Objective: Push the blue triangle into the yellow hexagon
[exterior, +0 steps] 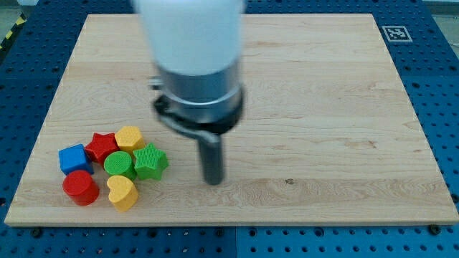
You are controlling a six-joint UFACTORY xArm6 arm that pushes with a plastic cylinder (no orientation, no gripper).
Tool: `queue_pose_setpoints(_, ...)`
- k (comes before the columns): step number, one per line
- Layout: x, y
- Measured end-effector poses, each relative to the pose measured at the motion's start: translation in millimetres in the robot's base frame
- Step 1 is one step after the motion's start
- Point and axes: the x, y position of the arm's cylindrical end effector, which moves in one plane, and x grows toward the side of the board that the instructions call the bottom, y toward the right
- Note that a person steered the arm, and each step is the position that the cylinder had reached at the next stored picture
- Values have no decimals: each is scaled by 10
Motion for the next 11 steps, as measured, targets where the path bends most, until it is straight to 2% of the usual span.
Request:
queue_pose_setpoints(2, -624, 1117)
queue_pose_setpoints(4, -727, 1269)
queue_pose_setpoints(5, -923, 1502)
queue_pose_setpoints(6, -1469, 1661)
queue_pose_setpoints(7, -2115, 1541)
queue_pose_setpoints(8, -2672, 1076)
queue_pose_setpoints(10, -2785, 700)
queue_pose_setpoints(11, -2824, 297)
